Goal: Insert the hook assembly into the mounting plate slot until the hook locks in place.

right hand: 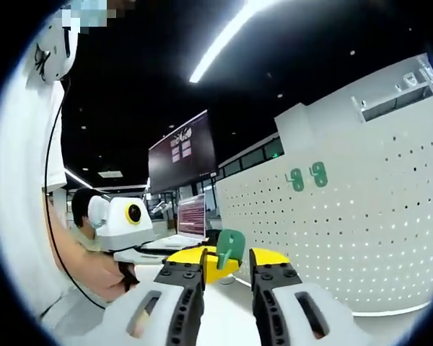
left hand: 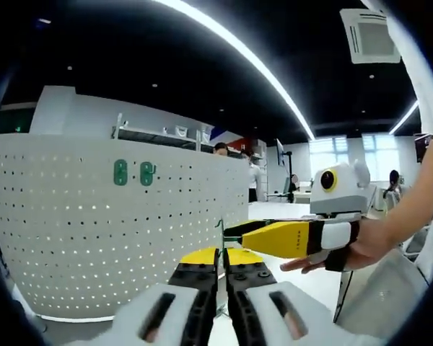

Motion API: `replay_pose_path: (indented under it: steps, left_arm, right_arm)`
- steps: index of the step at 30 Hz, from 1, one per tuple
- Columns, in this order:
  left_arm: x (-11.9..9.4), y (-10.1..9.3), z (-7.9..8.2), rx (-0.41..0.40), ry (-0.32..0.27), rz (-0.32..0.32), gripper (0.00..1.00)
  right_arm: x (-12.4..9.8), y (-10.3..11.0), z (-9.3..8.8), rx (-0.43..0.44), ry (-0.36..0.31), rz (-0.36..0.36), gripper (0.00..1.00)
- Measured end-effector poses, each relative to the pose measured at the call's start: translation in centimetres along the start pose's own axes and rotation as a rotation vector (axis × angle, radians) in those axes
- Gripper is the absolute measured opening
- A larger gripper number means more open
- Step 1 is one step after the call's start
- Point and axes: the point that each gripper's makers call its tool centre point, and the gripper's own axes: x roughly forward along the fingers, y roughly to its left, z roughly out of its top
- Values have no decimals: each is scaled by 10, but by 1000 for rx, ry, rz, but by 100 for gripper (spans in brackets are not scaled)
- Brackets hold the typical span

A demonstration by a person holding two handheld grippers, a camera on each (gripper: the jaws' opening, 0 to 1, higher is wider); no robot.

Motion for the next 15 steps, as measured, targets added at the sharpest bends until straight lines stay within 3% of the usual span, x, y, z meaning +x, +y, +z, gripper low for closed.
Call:
replay_pose_path:
  steps: [15]
  left_arm:
    - [-2, 1, -3, 22, 11, 34, 2]
  right_arm:
    - [6, 1, -3, -30, 19, -42, 5]
